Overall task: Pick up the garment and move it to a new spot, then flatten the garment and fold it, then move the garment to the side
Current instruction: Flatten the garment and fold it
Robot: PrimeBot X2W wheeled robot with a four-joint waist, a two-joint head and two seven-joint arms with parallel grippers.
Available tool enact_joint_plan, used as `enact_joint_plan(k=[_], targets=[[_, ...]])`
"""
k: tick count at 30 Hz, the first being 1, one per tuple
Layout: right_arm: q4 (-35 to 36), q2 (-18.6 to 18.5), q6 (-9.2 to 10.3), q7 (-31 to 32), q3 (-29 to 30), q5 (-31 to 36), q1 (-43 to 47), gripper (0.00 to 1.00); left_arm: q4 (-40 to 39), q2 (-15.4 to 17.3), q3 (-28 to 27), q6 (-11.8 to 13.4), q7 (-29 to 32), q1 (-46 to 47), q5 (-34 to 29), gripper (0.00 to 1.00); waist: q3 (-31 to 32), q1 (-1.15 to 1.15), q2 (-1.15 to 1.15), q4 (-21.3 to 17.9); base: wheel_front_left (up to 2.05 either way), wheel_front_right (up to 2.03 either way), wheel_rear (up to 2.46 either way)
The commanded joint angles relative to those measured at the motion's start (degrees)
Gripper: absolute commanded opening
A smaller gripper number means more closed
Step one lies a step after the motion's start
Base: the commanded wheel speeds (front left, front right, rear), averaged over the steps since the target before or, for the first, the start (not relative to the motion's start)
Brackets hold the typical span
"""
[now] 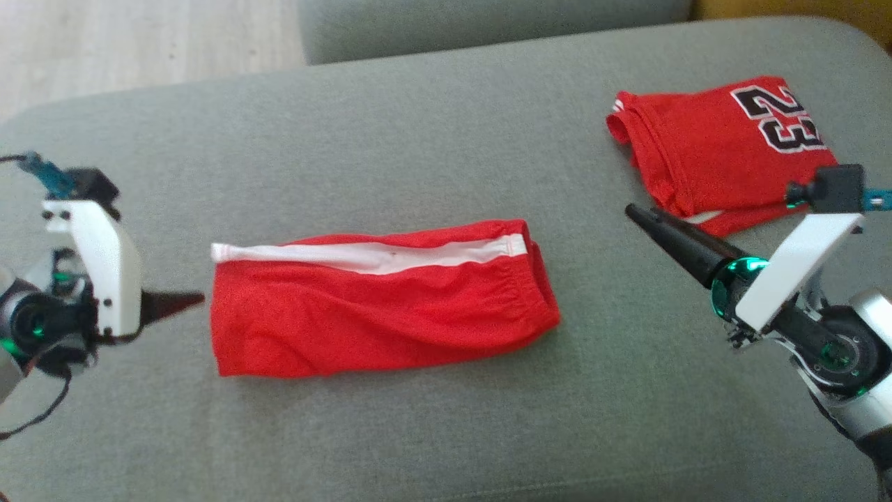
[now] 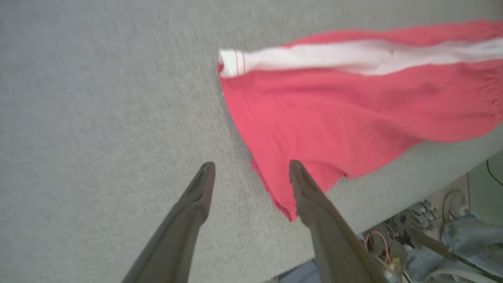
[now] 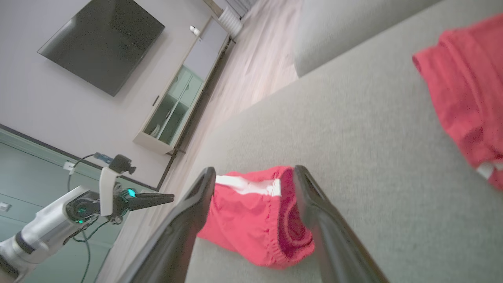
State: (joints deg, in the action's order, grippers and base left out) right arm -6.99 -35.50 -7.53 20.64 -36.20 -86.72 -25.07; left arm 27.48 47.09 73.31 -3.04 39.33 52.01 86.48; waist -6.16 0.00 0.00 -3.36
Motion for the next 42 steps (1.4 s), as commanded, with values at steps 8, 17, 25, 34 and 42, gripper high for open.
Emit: enact_joint_plan(k=[8, 17, 25, 34, 42], targets=[[-3.43, 1.03, 0.04, -18.78, 3.35, 13.00, -0.49, 1.00, -2.73, 3.67, -7.96, 4.50, -26.03, 2.40, -9.03, 1.00, 4.83, 0.00, 0.00, 4.26, 0.00, 0.00, 0.00], [-13.11, 8.46, 0.04, -33.61, 11.57, 31.58, 1.31, 1.00, -11.11, 4.80, -13.54, 18.50, -53.07, -6.47, -16.47, 1.00, 7.28, 0.00, 0.00, 6.05, 0.00, 0.00, 0.00], [-12.72, 15.99, 0.04, -35.28, 19.67, 46.61, 7.12, 1.00, -23.56, 1.32, -32.33, 28.04, -54.30, -21.27, -27.82, 1.00, 7.57, 0.00, 0.00, 6.41, 0.00, 0.00, 0.00], [-11.29, 24.16, 0.04, -35.51, 26.08, 60.29, 14.55, 1.00, -35.45, -13.90, -56.36, 28.31, -54.31, -48.53, -50.67, 1.00, 7.64, 0.00, 0.00, 5.35, 0.00, 0.00, 0.00], [-12.55, 26.51, 0.04, -33.96, 26.90, 65.84, 16.42, 1.00, -33.89, -25.57, -62.72, 18.43, -54.32, -56.13, -58.91, 1.00, 8.10, 0.00, 0.00, 6.20, 0.00, 0.00, 0.00]])
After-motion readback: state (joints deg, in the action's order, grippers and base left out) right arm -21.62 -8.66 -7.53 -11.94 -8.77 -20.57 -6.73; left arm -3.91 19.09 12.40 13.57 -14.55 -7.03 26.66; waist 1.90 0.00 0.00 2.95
